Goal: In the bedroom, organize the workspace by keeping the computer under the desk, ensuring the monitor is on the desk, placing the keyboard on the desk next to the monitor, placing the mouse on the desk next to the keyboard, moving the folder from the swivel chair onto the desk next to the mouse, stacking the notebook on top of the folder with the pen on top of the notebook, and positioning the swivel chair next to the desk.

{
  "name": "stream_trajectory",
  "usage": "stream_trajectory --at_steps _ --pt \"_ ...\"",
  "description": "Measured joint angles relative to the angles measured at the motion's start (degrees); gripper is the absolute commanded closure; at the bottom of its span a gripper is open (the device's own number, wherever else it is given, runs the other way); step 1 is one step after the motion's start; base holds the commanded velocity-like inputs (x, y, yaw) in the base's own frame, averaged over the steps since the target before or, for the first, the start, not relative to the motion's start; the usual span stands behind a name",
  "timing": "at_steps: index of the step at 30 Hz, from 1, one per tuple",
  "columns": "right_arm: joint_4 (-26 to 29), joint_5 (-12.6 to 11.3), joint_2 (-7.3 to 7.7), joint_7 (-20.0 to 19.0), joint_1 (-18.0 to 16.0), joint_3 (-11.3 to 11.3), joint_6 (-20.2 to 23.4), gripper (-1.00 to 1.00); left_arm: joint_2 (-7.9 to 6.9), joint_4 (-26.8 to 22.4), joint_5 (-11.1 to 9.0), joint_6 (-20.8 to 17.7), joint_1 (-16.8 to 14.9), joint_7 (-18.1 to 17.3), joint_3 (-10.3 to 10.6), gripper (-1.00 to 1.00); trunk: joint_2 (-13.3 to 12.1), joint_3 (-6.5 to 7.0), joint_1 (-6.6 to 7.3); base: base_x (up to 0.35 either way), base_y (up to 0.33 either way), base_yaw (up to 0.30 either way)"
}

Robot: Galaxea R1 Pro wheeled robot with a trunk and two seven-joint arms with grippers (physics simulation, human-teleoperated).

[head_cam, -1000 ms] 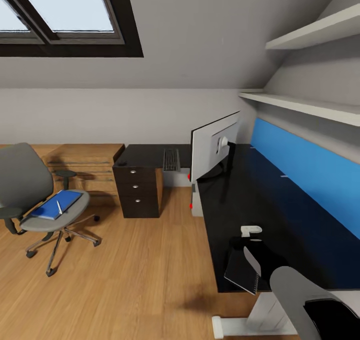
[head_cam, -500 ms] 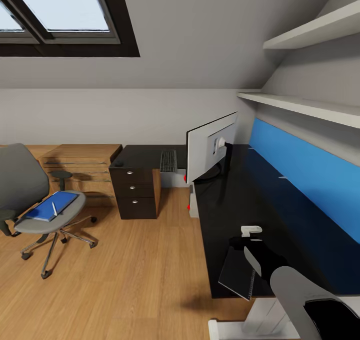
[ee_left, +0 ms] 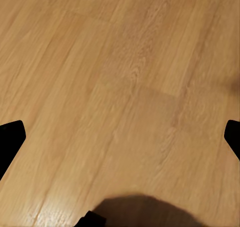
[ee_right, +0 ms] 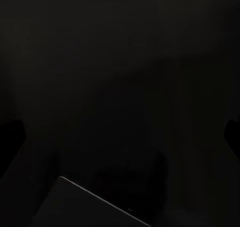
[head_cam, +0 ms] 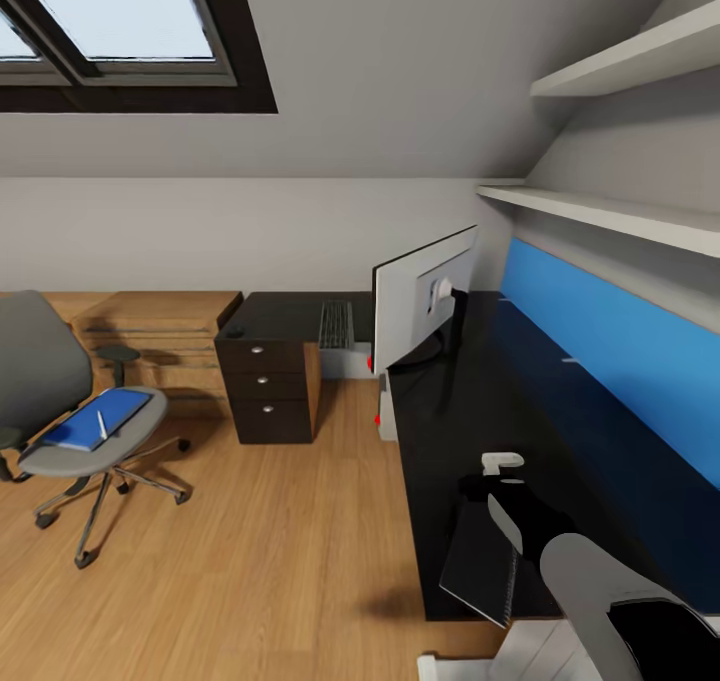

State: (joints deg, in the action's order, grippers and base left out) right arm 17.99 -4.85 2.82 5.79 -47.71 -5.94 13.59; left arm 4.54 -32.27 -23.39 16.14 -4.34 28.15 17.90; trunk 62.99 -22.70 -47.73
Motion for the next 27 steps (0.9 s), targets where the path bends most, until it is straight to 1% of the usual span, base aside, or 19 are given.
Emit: stream_trajectory --at_steps 14,27 --pt "-0.3 -0.1 -0.06 -0.2 0.0 -0.1 0.1 -1.0 0.14 -0.1 -0.1 0.1 0.0 0.5 -0.3 -1.0 0.0 0.0 -0.01 0.018 0.0 0.0" --pt "-0.4 -0.1 -0.09 -0.2 0.0 -0.2 0.4 -1.0 0.26 -0.2 -0.2 0.1 0.0 0.5 -0.3 -1.0 5.2 -2.33 -2.86 0.0 0.0 0.0"
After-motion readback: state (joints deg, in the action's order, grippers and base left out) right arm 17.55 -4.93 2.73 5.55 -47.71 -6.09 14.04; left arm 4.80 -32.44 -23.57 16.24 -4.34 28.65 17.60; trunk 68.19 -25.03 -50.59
